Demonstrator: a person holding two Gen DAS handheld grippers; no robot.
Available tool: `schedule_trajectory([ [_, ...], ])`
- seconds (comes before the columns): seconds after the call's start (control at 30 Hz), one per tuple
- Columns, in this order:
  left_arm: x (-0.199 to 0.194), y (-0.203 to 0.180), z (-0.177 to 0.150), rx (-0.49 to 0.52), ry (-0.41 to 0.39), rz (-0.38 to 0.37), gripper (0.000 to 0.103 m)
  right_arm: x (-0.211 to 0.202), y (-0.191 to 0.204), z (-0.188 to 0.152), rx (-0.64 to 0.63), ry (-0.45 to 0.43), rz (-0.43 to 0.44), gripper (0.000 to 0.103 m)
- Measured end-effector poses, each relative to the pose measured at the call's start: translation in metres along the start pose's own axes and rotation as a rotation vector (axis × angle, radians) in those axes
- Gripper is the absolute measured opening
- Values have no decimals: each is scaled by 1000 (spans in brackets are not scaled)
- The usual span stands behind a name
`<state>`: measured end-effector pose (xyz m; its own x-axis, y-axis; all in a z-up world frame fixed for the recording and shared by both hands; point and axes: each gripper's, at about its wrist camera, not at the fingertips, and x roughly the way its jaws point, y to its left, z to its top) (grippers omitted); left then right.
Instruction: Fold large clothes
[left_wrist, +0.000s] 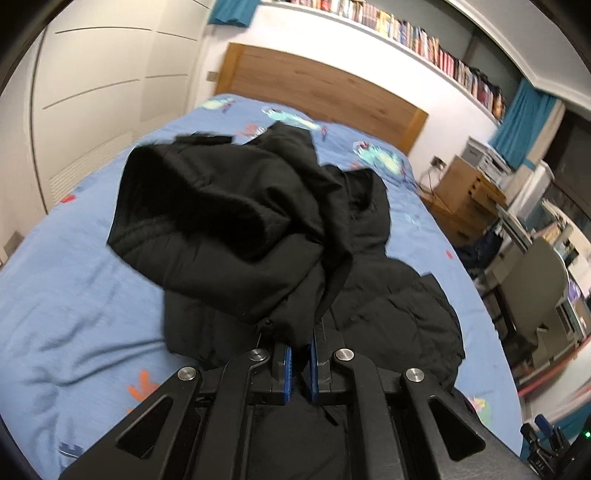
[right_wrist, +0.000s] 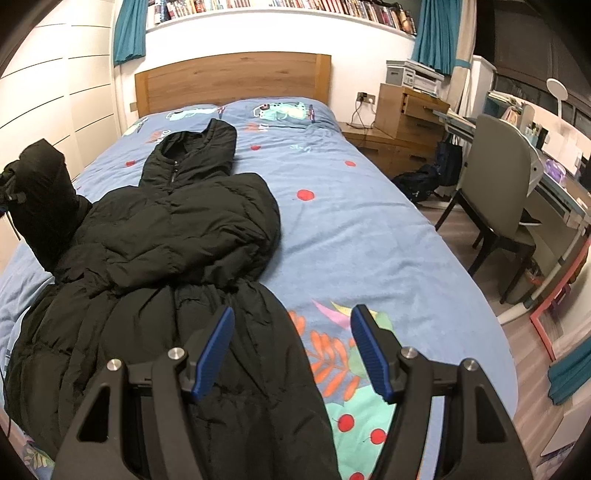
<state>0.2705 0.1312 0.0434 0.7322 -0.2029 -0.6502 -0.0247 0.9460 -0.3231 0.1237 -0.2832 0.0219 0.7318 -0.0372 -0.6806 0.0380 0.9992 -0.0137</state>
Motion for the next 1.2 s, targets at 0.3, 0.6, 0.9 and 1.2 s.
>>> schedule_trajectory([
  [0.3, 51, -48, -34, 87, 104, 8, 7, 12, -18, -7, 26, 23, -9, 64],
  [0.6, 83, -81, -64, 175, 186, 51, 24, 19, -34, -14, 54, 38, -9, 64],
  [0.9, 49, -88, -65, 210, 148, 11, 66, 16, -49, -17, 78, 40, -16, 64],
  [1.2, 19, -14, -41, 170, 98, 148, 72, 24, 19, 6, -46, 42, 92, 64],
])
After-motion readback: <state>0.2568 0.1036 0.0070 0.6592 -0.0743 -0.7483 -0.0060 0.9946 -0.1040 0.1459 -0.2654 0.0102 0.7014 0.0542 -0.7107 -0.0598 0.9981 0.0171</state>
